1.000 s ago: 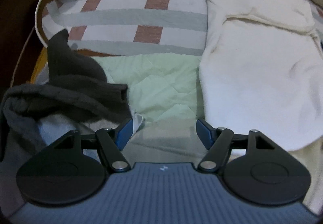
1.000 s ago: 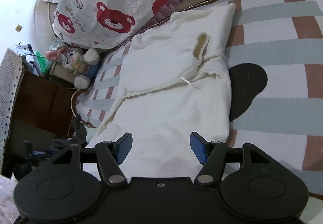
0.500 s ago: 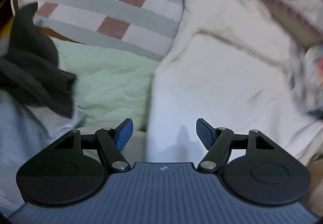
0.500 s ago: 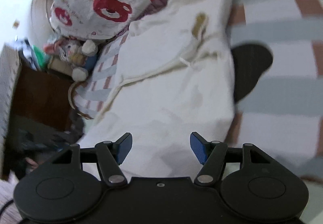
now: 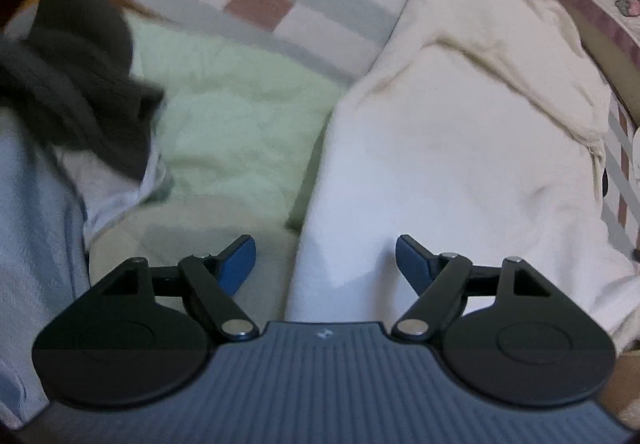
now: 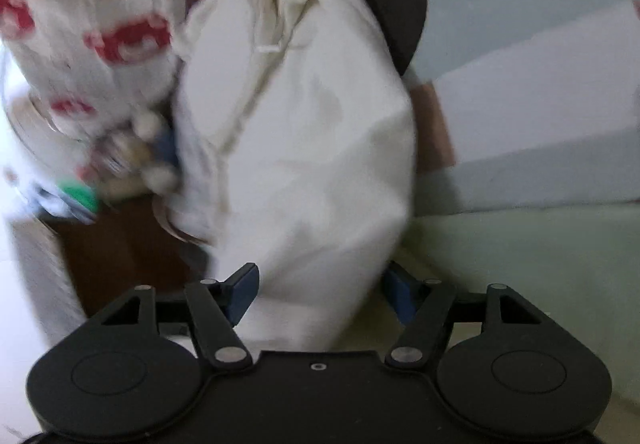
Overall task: Fold clothes
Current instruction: 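Pinch the fleece hem with the left gripper while the right gripper pinches the fold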
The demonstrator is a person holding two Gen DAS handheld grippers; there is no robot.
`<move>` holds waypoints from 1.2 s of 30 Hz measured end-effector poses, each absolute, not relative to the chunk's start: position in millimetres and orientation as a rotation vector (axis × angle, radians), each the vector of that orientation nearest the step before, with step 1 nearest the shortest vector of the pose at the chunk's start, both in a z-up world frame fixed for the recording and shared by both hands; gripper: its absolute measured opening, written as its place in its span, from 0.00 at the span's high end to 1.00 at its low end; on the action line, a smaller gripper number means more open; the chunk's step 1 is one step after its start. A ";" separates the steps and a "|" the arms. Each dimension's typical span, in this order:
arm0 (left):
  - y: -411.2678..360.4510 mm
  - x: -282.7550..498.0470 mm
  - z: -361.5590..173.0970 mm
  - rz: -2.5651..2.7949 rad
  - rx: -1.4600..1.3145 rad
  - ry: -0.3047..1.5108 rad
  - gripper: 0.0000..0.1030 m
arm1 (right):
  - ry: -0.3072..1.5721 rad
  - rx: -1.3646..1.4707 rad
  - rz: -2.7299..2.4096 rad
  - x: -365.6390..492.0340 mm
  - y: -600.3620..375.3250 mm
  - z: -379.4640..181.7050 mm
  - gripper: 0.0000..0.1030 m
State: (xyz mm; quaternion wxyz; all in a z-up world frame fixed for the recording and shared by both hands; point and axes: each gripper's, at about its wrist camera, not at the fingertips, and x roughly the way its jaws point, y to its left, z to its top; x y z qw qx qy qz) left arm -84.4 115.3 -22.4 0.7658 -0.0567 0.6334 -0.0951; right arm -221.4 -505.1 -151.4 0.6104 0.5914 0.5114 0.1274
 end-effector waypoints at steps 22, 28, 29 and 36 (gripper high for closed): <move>-16.9 -106.9 17.4 -0.385 0.554 0.782 0.89 | 0.878 0.885 0.444 -159.4 -491.3 -54.4 0.90; -47.8 -62.4 23.7 -0.392 0.489 0.674 0.90 | 0.862 0.927 0.515 -117.8 -510.4 -45.7 0.90; -57.2 -52.2 22.3 -0.383 0.489 0.658 0.90 | 0.840 0.942 0.529 -107.8 -517.5 -43.7 0.90; -97.2 29.6 -8.9 -0.282 0.372 0.651 0.90 | 0.872 0.791 0.370 -28.3 -541.6 -51.7 0.90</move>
